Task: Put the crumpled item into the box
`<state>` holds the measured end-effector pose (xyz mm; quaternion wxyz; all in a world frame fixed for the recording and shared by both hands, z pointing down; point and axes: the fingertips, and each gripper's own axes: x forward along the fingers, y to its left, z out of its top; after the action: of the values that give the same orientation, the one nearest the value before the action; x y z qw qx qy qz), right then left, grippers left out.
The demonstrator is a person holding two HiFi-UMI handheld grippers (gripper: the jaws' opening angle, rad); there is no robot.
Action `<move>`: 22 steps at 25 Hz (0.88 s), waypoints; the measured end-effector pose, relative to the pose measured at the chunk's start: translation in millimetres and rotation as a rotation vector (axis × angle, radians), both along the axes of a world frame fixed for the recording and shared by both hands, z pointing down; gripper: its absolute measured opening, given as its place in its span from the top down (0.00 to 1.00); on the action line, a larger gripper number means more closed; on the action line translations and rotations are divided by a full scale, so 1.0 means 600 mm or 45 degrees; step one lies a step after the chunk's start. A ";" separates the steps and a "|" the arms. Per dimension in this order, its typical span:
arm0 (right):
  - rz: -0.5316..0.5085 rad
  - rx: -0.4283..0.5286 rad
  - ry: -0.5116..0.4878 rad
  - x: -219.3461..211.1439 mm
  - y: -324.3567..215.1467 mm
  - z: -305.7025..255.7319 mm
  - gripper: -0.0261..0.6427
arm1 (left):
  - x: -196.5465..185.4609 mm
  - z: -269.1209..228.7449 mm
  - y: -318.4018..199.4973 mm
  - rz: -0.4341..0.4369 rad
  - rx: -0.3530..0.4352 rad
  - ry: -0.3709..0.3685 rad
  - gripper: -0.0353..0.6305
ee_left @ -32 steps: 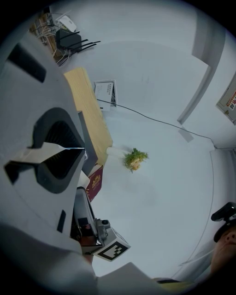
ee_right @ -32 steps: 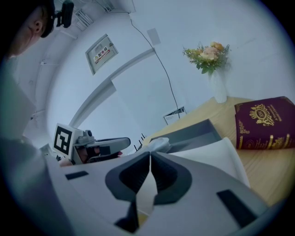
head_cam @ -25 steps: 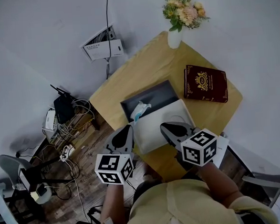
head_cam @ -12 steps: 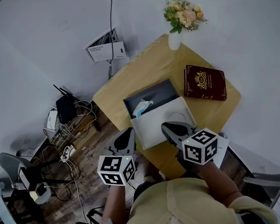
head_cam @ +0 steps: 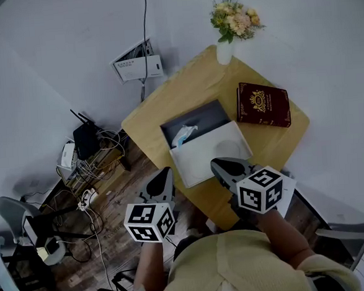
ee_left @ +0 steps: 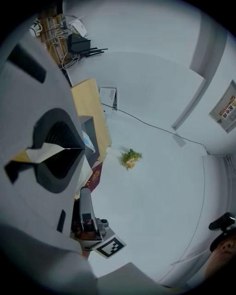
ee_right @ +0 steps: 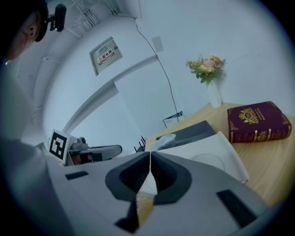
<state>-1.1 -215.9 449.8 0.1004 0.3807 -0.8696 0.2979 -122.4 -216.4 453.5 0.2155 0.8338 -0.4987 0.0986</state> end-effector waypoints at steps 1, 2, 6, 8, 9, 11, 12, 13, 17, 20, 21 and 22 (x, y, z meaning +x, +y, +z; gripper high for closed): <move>0.000 0.003 0.003 0.000 0.003 0.000 0.92 | -0.001 -0.001 0.004 0.000 0.002 0.001 0.91; 0.000 0.004 0.006 0.000 0.006 0.000 0.92 | -0.002 -0.001 0.008 -0.002 0.003 0.001 0.91; 0.017 0.009 0.011 0.007 0.014 -0.002 0.92 | -0.007 0.000 0.025 -0.013 -0.004 0.003 0.91; 0.030 0.014 0.011 0.010 0.015 -0.004 0.92 | -0.010 -0.001 0.032 -0.019 -0.004 0.002 0.91; 0.034 0.016 0.012 0.011 0.016 -0.005 0.92 | -0.012 -0.001 0.035 -0.022 -0.005 0.001 0.91; 0.039 0.017 0.014 0.012 0.021 -0.005 0.92 | -0.016 0.000 0.043 -0.029 -0.008 0.000 0.91; 0.040 0.018 0.015 0.011 0.025 -0.005 0.92 | -0.018 0.001 0.048 -0.033 -0.011 -0.001 0.91; 0.039 0.020 0.017 0.010 0.029 -0.005 0.92 | -0.021 0.002 0.052 -0.035 -0.014 -0.003 0.91; 0.045 0.028 0.025 0.009 0.044 -0.007 0.92 | -0.031 0.004 0.068 -0.039 -0.018 -0.012 0.91; 0.053 0.031 0.028 0.011 0.055 -0.007 0.92 | -0.034 0.006 0.079 -0.038 -0.019 -0.014 0.91; 0.055 0.031 0.029 0.012 0.059 -0.007 0.92 | -0.034 0.007 0.083 -0.036 -0.020 -0.014 0.91; 0.056 0.031 0.030 0.012 0.063 -0.007 0.92 | -0.034 0.007 0.087 -0.034 -0.021 -0.014 0.91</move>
<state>6.0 -178.1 445.8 0.0995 0.4046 -0.8633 0.2849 -142.6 -164.3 457.7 0.2210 0.8247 -0.5100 0.1046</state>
